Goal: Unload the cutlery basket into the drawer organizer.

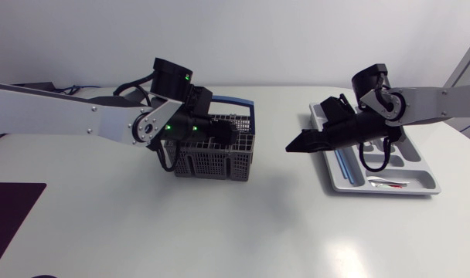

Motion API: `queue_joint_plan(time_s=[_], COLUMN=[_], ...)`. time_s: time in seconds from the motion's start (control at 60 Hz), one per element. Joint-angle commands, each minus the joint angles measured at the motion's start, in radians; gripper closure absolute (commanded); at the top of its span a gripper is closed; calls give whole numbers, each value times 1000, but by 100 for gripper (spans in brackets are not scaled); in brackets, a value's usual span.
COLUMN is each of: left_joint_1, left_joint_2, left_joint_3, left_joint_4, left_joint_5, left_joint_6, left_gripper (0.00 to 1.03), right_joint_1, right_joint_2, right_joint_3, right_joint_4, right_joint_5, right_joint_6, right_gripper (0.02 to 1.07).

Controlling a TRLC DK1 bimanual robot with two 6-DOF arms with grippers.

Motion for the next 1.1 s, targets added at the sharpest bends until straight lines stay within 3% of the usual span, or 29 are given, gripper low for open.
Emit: queue_joint_plan(time_s=[0.0,1.083], left_joint_1=[-11,-54], left_joint_2=[-16,87], left_joint_3=[21,52], left_joint_4=[22,101], left_joint_5=[-11,-12], left_joint_6=[-19,-19], left_gripper=[16,49], right_joint_1=[-5,-13], right_joint_2=[-4,-12], right_joint_3=[-26,-36], right_joint_4=[-7,-7], right_joint_5=[-16,-16], right_joint_6=[-12,-25], right_gripper=[34,34])
